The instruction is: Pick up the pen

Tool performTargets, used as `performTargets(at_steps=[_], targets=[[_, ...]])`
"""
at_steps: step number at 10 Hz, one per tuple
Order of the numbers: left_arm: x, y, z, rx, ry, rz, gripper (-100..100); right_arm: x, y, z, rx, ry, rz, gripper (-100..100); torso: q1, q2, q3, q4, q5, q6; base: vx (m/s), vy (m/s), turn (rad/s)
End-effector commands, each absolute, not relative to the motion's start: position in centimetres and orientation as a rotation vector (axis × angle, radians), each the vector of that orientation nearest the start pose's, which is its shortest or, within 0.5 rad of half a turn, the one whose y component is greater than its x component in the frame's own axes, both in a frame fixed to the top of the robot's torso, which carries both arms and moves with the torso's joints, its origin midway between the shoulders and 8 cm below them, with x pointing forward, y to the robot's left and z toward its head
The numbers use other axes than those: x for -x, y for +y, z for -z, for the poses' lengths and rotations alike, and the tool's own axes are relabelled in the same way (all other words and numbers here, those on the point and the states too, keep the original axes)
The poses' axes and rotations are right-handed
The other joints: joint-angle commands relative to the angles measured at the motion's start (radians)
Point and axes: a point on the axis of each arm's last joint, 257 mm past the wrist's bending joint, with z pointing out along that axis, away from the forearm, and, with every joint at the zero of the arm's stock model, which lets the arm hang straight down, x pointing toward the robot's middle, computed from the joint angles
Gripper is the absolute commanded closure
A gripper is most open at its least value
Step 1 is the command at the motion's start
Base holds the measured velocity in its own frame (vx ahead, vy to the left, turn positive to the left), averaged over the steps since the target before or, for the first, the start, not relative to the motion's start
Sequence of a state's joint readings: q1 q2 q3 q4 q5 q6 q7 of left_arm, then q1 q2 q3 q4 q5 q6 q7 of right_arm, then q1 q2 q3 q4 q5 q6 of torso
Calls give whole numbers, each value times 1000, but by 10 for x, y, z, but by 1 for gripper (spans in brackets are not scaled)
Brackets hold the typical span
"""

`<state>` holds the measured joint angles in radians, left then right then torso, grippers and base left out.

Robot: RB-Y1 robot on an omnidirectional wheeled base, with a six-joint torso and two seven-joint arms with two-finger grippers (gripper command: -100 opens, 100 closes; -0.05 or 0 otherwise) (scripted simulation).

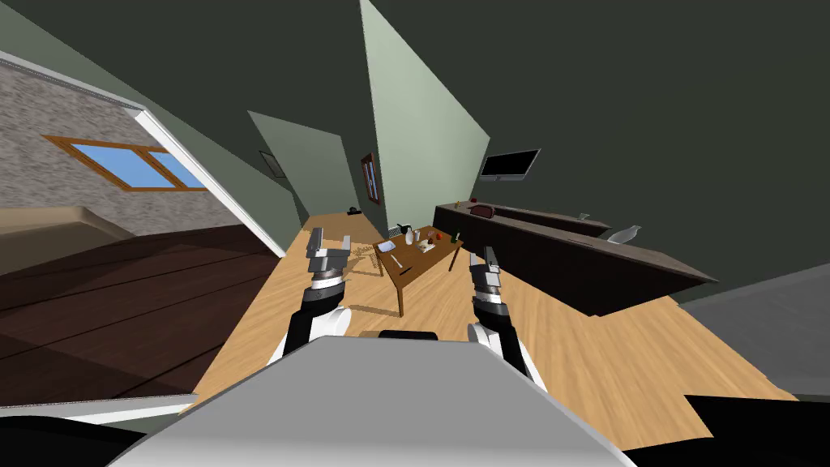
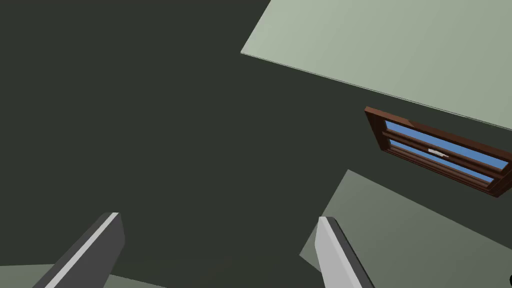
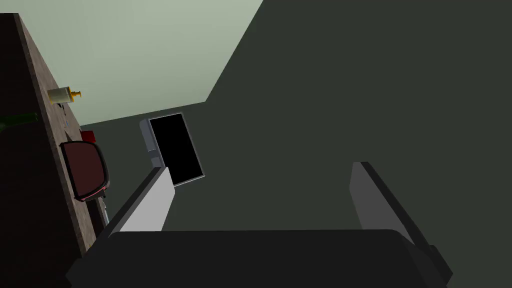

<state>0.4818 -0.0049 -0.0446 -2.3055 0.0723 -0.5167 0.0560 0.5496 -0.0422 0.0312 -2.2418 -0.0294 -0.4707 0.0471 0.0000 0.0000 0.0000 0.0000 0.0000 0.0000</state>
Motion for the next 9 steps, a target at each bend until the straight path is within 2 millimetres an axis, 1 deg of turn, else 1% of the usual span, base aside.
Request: performTargets(at_steps=[1,4,6,8,9], targets=[[-338,271,-44,684,506,1464,0,-355,-268,28,-692,791,-1249,-100,0,0,0,0,0,0,-14,-41,209],[-338,271,-44,684,507,1464,0,-360,-250,57,-631,935,-1211,-100,-7,1,1,0,-1,0,-19,-96,259],[-338,271,-44,684,507,1464,0,-360,-235,87,-576,1060,-1175,-100,-9,1,0,0,-2,-1,-15,-121,388],[-338,271,-44,684,507,1464,0,-357,-221,123,-519,1193,-1134,-100,-10,1,0,0,-2,-1,-38,-143,433],[-338,271,-44,684,507,1464,0,-356,-220,124,-506,1205,-1132,-100,-11,1,1,0,-2,-1,-34,-91,114]])
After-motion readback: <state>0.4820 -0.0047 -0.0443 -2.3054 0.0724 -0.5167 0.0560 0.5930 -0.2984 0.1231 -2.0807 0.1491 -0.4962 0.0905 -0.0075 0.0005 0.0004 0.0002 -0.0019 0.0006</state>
